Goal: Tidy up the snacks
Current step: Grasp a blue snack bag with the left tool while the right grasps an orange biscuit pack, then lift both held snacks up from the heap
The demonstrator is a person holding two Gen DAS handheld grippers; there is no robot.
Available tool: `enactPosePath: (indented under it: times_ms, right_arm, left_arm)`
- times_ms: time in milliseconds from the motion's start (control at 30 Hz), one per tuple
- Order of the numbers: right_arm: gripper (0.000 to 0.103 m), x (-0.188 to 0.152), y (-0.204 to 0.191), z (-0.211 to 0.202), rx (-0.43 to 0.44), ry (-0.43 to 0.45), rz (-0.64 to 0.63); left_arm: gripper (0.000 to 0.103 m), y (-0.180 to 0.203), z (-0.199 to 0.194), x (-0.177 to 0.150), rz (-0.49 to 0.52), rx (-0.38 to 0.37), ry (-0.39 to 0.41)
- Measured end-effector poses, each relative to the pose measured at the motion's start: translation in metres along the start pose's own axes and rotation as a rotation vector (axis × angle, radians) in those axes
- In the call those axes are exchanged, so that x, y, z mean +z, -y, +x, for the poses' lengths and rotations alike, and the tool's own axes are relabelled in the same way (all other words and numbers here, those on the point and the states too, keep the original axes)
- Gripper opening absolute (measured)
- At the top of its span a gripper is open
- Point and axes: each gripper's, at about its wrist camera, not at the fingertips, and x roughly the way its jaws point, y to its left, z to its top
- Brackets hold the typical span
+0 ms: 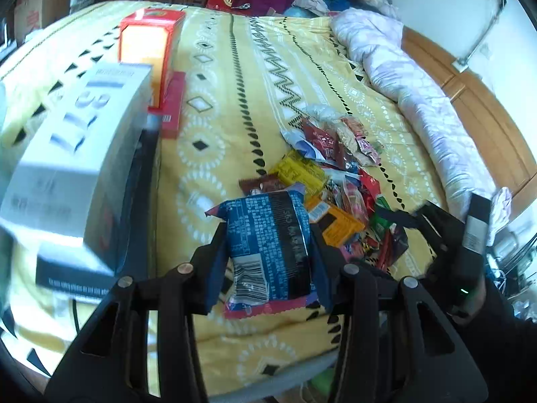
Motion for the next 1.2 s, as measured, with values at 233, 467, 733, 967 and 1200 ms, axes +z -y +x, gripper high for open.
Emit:
enactPosePath:
  times_ms: [233, 467, 733, 967, 1200]
  right_arm:
    - [0.067, 0.031, -0.002, 0.038, 0.049, -0.036, -0.119]
    - [0.074, 0.065, 0.004, 0.032, 0.06, 0.005, -0.14]
    - [0.088, 0.065, 0.005, 0.034, 0.007, -0.044, -0.263]
    - [0.095, 0.064, 0.011, 0.026, -0.046, -0.039, -0.291]
    - [0.097, 0.059, -0.003, 0.016, -0.14, 0.04, -0.358]
  left_arm:
    - [0.046, -0.009, -0.001, 0.001, -0.013, -0.044, -0.004]
    - [0.046, -0.014, 0.002, 0.003, -0.021, -0.066, 0.002]
    - [0.046, -0.023, 0.005, -0.005, -0.051, -0.085, -0.016]
    - [0.049, -0.029, 0.009, -0.008, -0.081, -0.105, -0.028]
    - [0.051, -0.029, 0.012, -0.009, -0.087, -0.119, -0.031]
